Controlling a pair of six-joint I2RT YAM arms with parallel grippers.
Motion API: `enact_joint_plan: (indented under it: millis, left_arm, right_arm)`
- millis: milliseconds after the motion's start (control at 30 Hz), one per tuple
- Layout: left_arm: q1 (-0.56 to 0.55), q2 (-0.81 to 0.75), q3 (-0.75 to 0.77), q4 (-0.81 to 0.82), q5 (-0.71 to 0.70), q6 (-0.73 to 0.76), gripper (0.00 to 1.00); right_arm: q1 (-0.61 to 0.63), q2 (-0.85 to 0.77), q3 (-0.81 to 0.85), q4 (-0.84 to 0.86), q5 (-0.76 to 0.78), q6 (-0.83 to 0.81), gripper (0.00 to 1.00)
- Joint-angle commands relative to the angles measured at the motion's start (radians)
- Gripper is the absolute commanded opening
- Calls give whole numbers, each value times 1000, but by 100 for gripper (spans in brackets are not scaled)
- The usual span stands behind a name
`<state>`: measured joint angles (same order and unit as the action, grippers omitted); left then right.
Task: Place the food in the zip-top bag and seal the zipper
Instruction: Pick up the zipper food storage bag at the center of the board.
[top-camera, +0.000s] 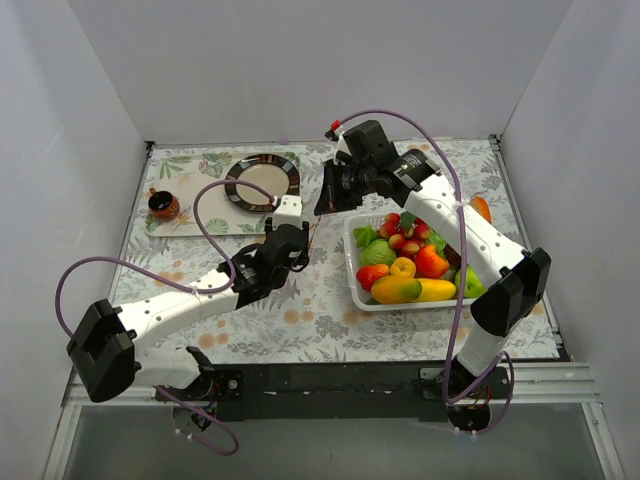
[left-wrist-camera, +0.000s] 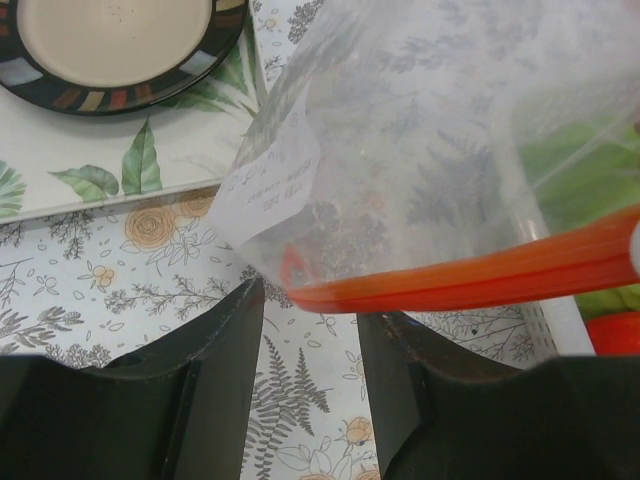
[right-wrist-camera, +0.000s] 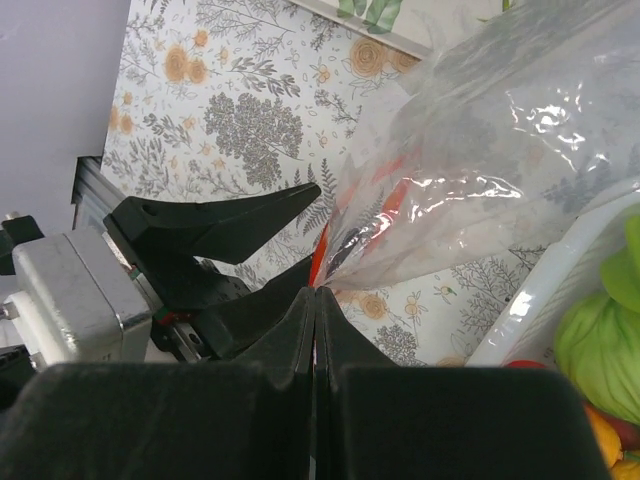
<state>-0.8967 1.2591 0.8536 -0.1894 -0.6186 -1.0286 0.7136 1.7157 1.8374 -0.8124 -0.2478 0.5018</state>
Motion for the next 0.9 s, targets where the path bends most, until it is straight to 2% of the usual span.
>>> enact_joint_plan:
  millis: [0,167,233,300,333,400,467,500,567,600,633,700,833,867]
  left_arm:
    - [-4,-61,-33,73,-17,-2,42]
    - [-4,-53,-36,91,-50,-10,40]
    - [-5,-59,-41,91,-61,-16,36]
    - [-5,-70,-41,91,-70,-16,25]
    - [-4,-76,-39,88,-67,-14,10]
    - [-4,-107,-13,56,-41,-16,1]
    - [-4,-133,37,1,11,-30,0]
    - [-4,-132,73,-101,70,-43,0]
    - [-2,-110,215,-239,124,-85,0]
    - [-1,-71,272,-387,146,-143,0]
    - [-2,-52,353,-454,181,-171,0]
    - [5,-9,413,-609,210,-252,0]
    - [76,19,498,-755,344,-365,0]
    - [131,14,493,-759,459,-372,0]
  right_arm:
    - [-3,-45,-13,32,-33,18,1]
    - [-2,-53,-13,35,-38,24,1]
    - [-2,-56,-7,32,-30,21,1]
    - [-3,-54,-1,24,-6,11,1]
    - [-3,-54,9,21,5,4,1]
    - [-5,-51,23,19,25,-14,1]
    - [-2,-50,49,25,83,-38,2]
    - [6,-51,60,35,122,-66,20]
    - [26,-54,82,51,169,-95,42]
    - [56,-62,86,62,217,-124,59]
    - [72,-67,92,83,238,-135,64]
    - [116,-88,94,114,318,-157,74]
    - [156,-163,19,194,422,-154,78]
    - [159,-188,-7,234,442,-149,78]
